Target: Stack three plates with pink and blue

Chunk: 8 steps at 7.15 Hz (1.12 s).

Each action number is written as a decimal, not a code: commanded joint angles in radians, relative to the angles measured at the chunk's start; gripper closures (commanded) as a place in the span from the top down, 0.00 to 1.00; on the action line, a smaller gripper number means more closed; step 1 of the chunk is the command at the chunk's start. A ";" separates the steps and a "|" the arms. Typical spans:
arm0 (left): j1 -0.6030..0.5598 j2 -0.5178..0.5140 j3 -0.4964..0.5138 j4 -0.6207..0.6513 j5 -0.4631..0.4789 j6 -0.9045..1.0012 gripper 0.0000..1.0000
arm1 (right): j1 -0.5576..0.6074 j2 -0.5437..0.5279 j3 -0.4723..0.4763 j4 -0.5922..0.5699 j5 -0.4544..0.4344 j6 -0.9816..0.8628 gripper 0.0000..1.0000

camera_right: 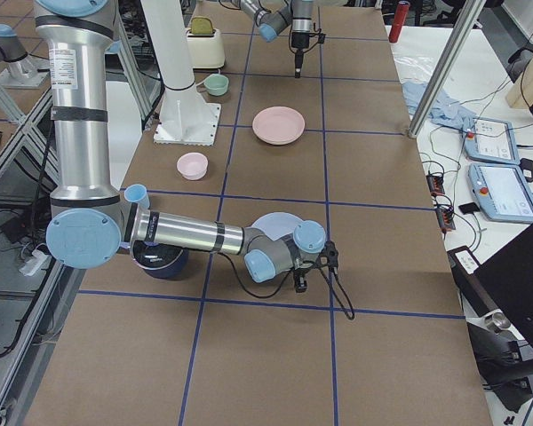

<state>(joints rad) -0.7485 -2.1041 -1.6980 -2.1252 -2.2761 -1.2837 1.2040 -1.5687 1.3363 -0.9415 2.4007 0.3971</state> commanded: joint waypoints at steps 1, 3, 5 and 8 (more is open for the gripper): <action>-0.002 0.015 -0.011 -0.001 0.000 0.000 1.00 | -0.004 -0.001 0.003 0.039 0.012 0.031 0.00; -0.002 0.018 -0.020 -0.001 0.001 -0.002 1.00 | -0.004 -0.004 0.011 0.040 0.046 0.040 0.00; -0.002 0.018 -0.023 -0.001 0.001 -0.003 1.00 | -0.003 -0.004 0.049 0.038 0.070 0.080 0.00; -0.005 0.042 -0.066 0.001 0.000 -0.003 1.00 | -0.007 -0.022 0.265 0.040 0.078 0.323 0.00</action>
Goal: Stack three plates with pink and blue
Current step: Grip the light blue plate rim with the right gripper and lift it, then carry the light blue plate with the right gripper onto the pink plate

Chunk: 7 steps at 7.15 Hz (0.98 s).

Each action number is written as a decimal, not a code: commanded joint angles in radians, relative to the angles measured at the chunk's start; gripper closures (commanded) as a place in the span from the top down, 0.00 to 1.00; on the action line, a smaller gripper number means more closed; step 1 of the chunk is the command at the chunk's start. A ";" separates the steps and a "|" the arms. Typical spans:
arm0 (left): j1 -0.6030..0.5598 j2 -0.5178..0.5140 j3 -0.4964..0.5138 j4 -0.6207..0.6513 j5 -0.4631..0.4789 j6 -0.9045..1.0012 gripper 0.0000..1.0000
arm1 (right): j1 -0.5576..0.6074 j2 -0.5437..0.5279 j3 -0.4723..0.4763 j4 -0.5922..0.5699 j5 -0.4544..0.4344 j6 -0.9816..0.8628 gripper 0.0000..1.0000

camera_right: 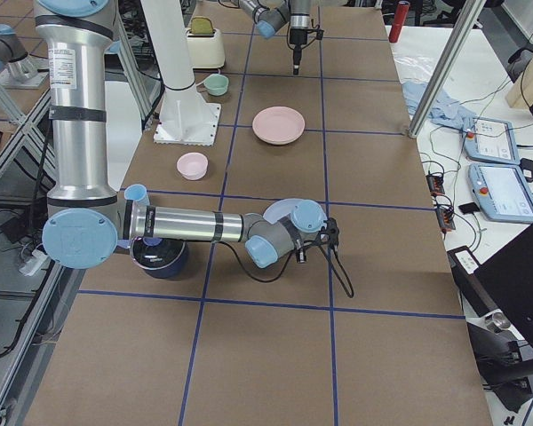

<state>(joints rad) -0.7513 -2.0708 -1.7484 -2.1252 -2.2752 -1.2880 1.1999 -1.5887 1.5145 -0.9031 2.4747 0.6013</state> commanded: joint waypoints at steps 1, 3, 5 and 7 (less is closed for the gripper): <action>-0.029 0.009 -0.016 0.001 -0.004 0.004 1.00 | -0.046 0.012 0.140 0.001 0.004 0.229 0.00; -0.080 0.011 -0.014 0.002 -0.013 0.007 1.00 | -0.172 0.095 0.222 0.003 -0.016 0.482 0.00; -0.120 0.009 -0.013 0.004 -0.053 0.009 1.00 | -0.332 0.162 0.286 0.001 -0.132 0.680 0.00; -0.123 0.009 -0.010 0.004 -0.053 0.009 1.00 | -0.509 0.248 0.306 -0.009 -0.299 0.828 0.00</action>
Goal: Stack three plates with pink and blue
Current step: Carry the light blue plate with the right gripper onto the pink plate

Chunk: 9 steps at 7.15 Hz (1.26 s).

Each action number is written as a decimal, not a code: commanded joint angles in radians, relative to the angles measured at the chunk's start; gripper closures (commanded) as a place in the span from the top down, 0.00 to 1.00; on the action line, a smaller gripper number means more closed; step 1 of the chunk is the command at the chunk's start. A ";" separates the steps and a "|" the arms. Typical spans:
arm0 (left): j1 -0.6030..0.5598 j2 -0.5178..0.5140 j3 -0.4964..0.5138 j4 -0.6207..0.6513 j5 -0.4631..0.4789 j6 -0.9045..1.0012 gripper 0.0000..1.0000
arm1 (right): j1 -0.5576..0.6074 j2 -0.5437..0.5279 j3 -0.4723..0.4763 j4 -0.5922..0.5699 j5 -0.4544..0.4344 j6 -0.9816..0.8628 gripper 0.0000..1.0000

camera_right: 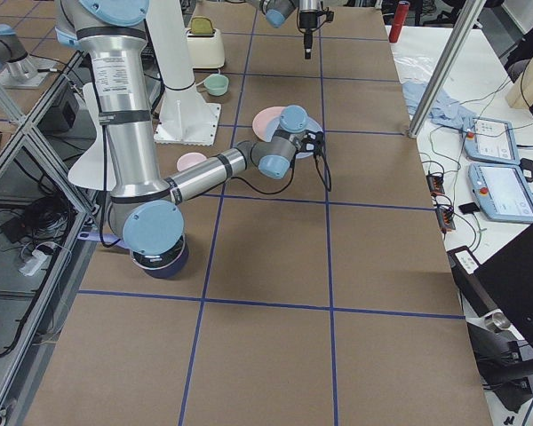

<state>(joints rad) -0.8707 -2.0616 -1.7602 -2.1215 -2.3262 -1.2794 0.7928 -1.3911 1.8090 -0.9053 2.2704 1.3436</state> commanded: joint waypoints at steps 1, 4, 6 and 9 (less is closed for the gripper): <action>-0.004 0.000 0.004 -0.001 -0.002 0.000 1.00 | -0.166 0.072 0.012 -0.010 -0.174 0.116 0.00; -0.004 0.002 0.001 -0.001 -0.004 -0.005 1.00 | -0.204 0.102 0.006 -0.012 -0.192 0.121 0.00; -0.005 0.003 -0.001 -0.001 -0.004 -0.003 1.00 | -0.253 0.130 -0.002 -0.012 -0.240 0.173 0.00; -0.004 0.003 0.001 -0.003 -0.004 -0.005 1.00 | -0.256 0.126 -0.010 -0.012 -0.249 0.172 1.00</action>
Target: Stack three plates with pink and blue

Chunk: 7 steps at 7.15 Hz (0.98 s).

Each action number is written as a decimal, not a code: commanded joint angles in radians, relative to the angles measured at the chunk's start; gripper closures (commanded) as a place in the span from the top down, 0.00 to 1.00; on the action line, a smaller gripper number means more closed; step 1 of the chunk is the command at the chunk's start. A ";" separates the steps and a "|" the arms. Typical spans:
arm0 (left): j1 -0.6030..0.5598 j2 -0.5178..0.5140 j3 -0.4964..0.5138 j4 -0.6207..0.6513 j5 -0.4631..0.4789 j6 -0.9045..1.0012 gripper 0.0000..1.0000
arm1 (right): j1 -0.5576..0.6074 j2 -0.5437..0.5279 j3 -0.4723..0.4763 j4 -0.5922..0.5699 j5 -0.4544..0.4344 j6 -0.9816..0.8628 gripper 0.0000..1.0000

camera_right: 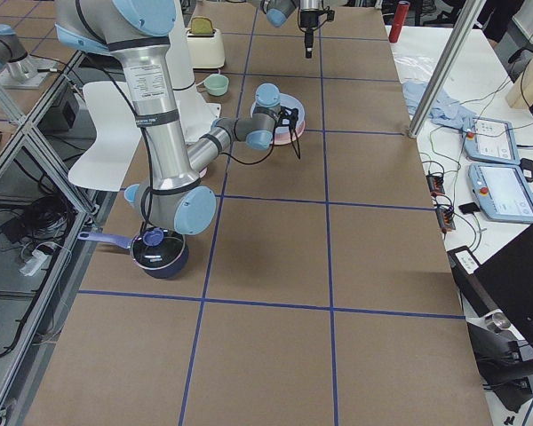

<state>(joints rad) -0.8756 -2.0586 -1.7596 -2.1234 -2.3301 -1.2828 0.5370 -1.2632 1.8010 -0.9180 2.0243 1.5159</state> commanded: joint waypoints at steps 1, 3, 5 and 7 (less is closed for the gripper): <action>0.000 0.006 0.000 -0.001 0.000 0.000 1.00 | 0.004 -0.007 0.001 0.001 0.001 0.000 1.00; -0.014 0.053 -0.003 -0.006 0.000 0.044 1.00 | 0.073 -0.053 -0.002 -0.001 0.013 -0.014 1.00; -0.087 0.182 -0.011 -0.006 0.002 0.297 1.00 | 0.200 -0.160 -0.003 -0.002 0.063 -0.134 1.00; -0.240 0.352 0.009 0.000 0.002 0.699 1.00 | 0.335 -0.266 -0.003 -0.129 0.105 -0.497 1.00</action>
<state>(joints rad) -1.0273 -1.8015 -1.7636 -2.1277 -2.3294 -0.8185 0.7922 -1.4657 1.7986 -0.9777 2.1069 1.2307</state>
